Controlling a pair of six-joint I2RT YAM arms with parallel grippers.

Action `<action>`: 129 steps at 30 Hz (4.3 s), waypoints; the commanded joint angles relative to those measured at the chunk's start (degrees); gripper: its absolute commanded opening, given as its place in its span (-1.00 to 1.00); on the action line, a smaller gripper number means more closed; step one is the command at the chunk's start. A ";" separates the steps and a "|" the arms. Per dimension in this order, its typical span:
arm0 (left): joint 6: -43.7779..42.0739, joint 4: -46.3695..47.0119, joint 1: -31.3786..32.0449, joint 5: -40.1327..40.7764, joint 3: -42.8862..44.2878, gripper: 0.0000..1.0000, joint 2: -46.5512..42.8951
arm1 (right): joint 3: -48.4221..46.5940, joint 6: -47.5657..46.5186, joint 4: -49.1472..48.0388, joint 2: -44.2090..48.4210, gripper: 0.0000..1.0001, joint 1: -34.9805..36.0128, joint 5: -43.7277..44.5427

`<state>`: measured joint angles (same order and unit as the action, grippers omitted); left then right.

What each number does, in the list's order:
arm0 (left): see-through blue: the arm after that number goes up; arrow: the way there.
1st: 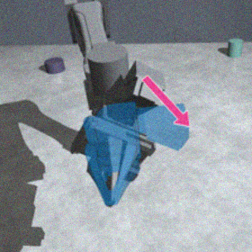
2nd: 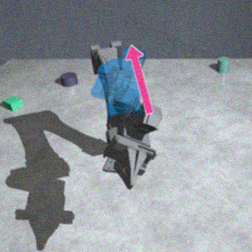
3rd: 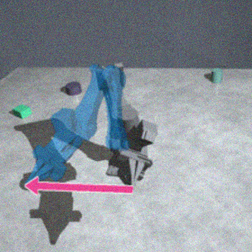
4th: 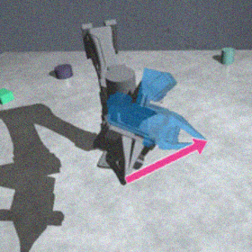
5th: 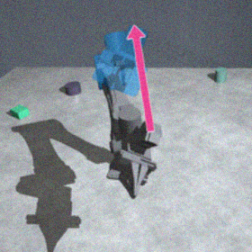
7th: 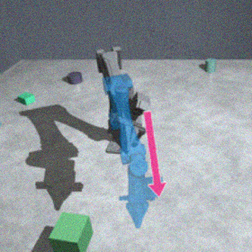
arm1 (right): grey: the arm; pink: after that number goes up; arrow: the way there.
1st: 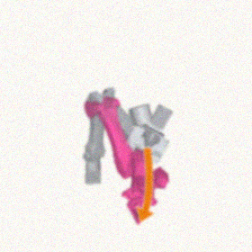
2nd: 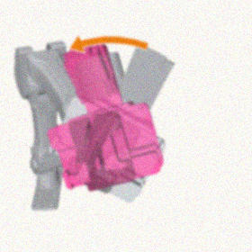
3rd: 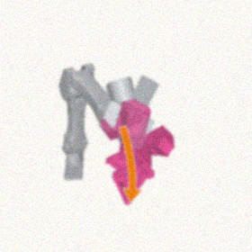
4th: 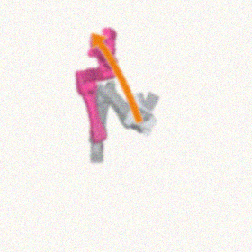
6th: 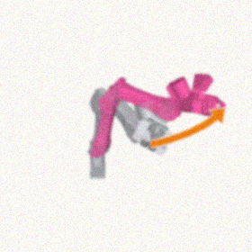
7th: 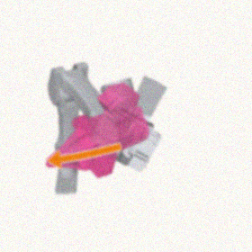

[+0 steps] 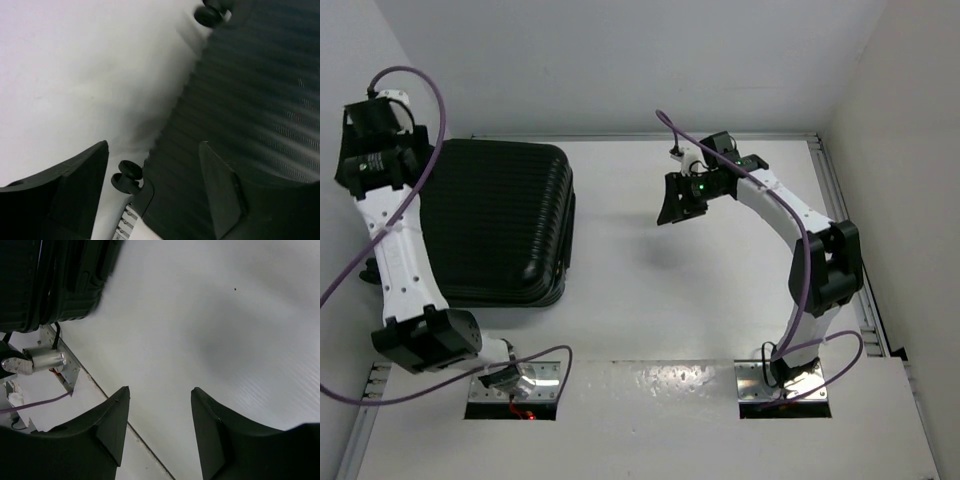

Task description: Pack the luggage

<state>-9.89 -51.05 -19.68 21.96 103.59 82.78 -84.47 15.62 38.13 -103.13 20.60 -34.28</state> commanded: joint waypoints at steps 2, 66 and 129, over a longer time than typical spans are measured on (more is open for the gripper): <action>-7.76 -3.62 -8.69 -17.81 -5.41 0.47 -2.80 | -2.28 0.21 -1.30 -1.11 0.04 0.93 -0.35; -6.73 18.33 -8.44 -62.81 -38.35 -0.13 10.66 | 24.52 -10.26 -24.32 26.67 0.17 1.89 1.75; -29.72 13.00 -17.84 -71.00 -2.93 0.50 36.85 | 23.20 -7.36 -32.75 19.10 0.22 14.38 13.71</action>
<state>-32.40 -34.65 -36.05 -44.21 103.92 128.22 -61.49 7.97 9.06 -85.80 34.74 -21.08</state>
